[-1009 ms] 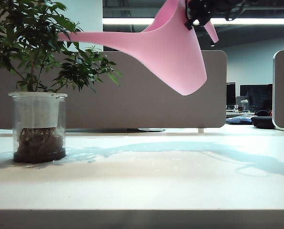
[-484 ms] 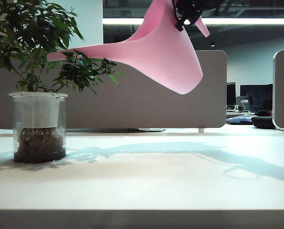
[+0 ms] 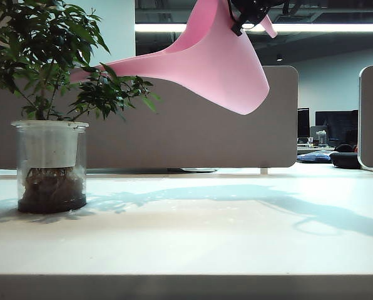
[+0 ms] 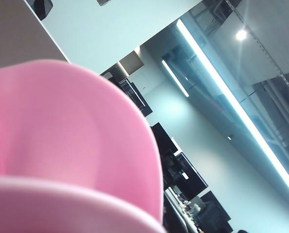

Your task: Pick up the watering can from the table, water the potted plant, and put the can back.

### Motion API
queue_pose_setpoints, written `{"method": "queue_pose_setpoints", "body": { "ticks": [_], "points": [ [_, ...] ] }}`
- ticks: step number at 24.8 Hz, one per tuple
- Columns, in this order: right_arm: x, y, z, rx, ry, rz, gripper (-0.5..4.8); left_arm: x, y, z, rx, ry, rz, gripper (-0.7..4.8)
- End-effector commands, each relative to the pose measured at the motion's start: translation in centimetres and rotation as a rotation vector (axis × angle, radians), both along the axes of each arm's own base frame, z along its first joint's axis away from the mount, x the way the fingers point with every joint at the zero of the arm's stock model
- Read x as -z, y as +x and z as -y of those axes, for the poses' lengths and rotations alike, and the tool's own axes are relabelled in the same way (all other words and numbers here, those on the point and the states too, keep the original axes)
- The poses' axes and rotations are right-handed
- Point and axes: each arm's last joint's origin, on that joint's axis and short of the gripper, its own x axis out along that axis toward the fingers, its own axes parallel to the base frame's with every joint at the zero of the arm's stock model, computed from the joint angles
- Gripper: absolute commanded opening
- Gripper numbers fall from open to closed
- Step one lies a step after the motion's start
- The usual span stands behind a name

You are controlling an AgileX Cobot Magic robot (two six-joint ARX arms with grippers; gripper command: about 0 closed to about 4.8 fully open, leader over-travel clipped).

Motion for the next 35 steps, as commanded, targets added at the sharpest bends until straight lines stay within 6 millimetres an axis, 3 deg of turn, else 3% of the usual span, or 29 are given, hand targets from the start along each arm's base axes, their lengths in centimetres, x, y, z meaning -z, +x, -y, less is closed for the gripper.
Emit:
{"method": "queue_pose_setpoints", "body": {
  "ticks": [1,35],
  "points": [
    [-1.5,-0.6,0.1,0.009,0.015,0.1,1.43,-0.1,0.0,0.0,0.003,-0.007,0.012,-0.05],
    [-2.2,-1.5,-1.5,-0.003,-0.089,0.235,1.43,-0.1,0.0,0.0,0.002,-0.006,0.011,-0.05]
  ]
}}
